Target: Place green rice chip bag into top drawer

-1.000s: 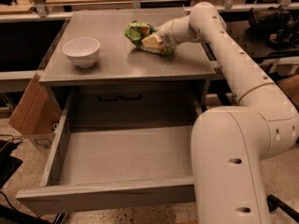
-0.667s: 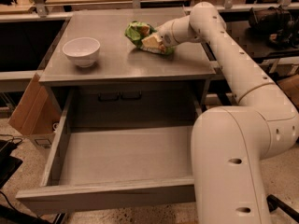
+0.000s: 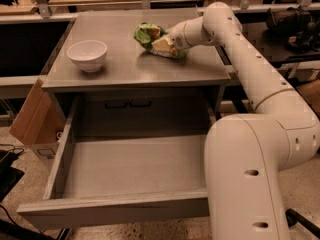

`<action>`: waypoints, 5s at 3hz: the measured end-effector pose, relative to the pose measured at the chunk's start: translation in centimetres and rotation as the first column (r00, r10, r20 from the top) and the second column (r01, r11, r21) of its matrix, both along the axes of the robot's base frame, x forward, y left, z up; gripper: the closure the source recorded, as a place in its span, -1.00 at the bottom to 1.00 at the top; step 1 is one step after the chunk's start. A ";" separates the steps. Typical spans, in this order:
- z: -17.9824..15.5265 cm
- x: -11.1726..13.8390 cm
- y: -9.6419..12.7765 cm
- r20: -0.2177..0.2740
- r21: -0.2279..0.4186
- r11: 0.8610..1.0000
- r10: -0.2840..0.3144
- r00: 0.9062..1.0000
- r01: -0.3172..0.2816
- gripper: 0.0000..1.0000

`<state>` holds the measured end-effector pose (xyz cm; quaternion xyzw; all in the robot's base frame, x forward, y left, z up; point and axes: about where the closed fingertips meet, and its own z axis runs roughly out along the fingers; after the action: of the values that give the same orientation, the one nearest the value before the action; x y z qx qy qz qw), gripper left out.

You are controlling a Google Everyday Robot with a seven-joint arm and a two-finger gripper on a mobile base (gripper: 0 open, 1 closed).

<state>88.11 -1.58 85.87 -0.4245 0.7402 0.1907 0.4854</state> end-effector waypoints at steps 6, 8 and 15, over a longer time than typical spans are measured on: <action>-0.2 0.0 0.2 -0.003 0.000 1.000 0.003 1.000 -0.003 -1.00; 0.2 -0.3 -0.2 -0.024 -0.032 0.999 0.008 1.000 -0.008 -1.00; 0.7 -2.4 -0.5 -0.104 -0.103 0.991 0.075 0.992 -0.086 1.00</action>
Offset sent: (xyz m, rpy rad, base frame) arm 0.0000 0.0000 0.0000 0.0000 0.0000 0.0000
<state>85.70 -2.04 86.55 -0.4694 0.7549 0.1909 0.4163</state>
